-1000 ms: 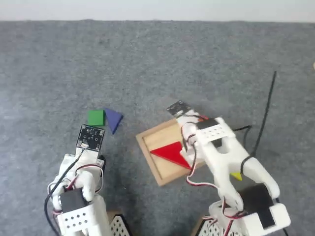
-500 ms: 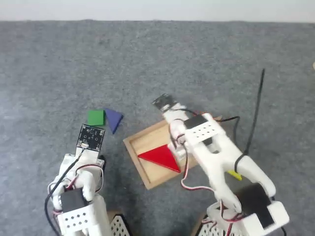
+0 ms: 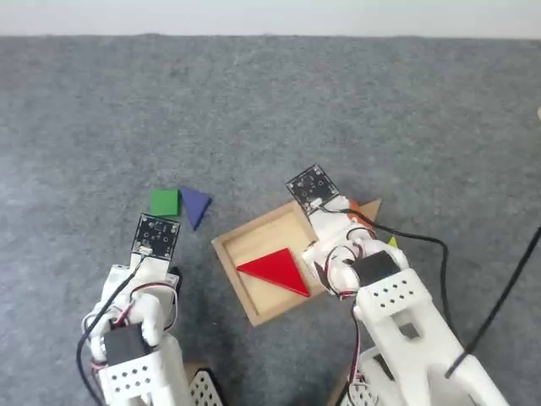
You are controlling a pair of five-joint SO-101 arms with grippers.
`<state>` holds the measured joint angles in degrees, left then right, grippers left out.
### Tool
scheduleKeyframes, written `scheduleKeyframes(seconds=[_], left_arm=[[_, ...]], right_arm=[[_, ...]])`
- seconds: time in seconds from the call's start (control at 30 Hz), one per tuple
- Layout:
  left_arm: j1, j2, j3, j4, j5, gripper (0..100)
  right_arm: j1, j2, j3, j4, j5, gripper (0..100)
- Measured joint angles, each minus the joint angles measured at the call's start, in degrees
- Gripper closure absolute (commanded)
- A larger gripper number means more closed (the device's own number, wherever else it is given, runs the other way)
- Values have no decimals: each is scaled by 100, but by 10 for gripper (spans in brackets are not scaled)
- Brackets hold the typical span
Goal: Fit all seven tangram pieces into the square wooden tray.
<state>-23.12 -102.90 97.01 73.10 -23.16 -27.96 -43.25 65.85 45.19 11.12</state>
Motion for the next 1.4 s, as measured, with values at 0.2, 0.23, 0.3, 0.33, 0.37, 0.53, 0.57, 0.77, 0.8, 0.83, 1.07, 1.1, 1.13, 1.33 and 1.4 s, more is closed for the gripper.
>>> scheduleKeyframes(seconds=[0.2, 0.23, 0.3, 0.33, 0.37, 0.53, 0.57, 0.77, 0.8, 0.83, 1.07, 1.1, 1.13, 1.33, 1.4], left_arm=[[0, 0, 0, 0, 0, 807], [0, 0, 0, 0, 0, 807], [0, 0, 0, 0, 0, 807], [0, 0, 0, 0, 0, 807], [0, 0, 0, 0, 0, 807], [9, 0, 0, 0, 0, 807], [9, 0, 0, 0, 0, 807], [0, 0, 0, 0, 0, 807], [0, 0, 0, 0, 0, 807], [0, 0, 0, 0, 0, 807], [0, 0, 0, 0, 0, 807], [0, 0, 0, 0, 0, 807], [0, 0, 0, 0, 0, 807], [0, 0, 0, 0, 0, 807], [0, 0, 0, 0, 0, 807]], right_arm=[[-18, 545, -105, 0, 44, 805], [-18, 730, -167, 0, 70, 805], [-26, 1152, -290, 0, 132, 806], [-123, 1371, -343, 0, 149, 807], [-264, 1591, -387, 0, 149, 807], [-800, 2251, -554, 0, 202, 807], [-905, 2251, -589, 0, 202, 806], [-1292, 2303, -695, 0, 202, 805], [-1292, 2303, -695, 0, 202, 805], [-1292, 2303, -695, 0, 202, 805], [-1134, 2303, -756, 0, 35, 809], [-967, 2303, -800, 0, -79, 809], [-756, 2303, -835, 0, -158, 819], [343, 2303, -853, 0, -334, 933], [325, 2303, -853, 0, -334, 880]])
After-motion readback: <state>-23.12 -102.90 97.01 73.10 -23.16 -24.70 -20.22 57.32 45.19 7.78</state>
